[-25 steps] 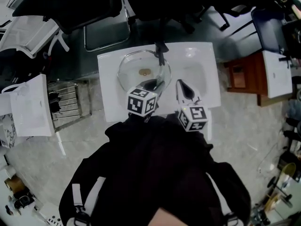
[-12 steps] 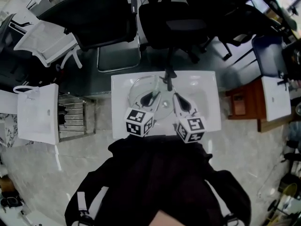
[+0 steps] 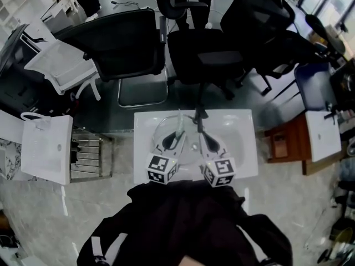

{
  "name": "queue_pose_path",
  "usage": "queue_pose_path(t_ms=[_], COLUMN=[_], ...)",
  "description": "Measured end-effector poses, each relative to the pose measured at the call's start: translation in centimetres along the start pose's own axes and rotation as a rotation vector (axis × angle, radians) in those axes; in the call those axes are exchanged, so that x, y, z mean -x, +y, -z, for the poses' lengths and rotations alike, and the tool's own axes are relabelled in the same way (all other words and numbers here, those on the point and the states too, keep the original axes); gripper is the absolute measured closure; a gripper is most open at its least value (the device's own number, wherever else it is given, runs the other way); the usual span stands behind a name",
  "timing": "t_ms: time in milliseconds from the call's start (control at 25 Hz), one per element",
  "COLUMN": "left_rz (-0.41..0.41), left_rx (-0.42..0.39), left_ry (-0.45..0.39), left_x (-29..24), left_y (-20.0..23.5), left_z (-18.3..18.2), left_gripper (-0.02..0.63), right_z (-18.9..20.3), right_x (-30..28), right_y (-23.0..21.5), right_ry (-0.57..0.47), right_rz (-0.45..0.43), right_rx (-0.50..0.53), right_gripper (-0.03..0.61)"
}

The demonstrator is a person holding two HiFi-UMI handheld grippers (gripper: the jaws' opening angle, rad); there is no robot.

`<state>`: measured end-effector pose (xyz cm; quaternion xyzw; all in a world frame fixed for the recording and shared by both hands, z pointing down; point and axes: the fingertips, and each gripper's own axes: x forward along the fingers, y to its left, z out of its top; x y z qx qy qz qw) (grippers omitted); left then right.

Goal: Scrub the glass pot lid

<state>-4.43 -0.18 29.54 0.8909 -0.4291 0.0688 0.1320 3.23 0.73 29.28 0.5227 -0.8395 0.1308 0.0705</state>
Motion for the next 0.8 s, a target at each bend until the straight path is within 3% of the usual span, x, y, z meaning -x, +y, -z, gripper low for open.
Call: queue_pose_path(t_ms=[600,800], left_rz=[0.011,0.000], left_rx=[-0.010,-0.036], left_ry=[-0.003,-0.020], left_x=[-0.7,-1.0], left_y=[0.1,2.2], left_z=[0.6,-0.6], left_gripper=[0.552,0.552], right_z=[-0.1,-0.6], right_x=[-0.5,-1.9], right_y=[0.7,0.3], right_ry=[-0.010,-0.028], right_rz=[-0.009,0.010], right_rx=[0.000,0.030], right_gripper=[0.575,0.575])
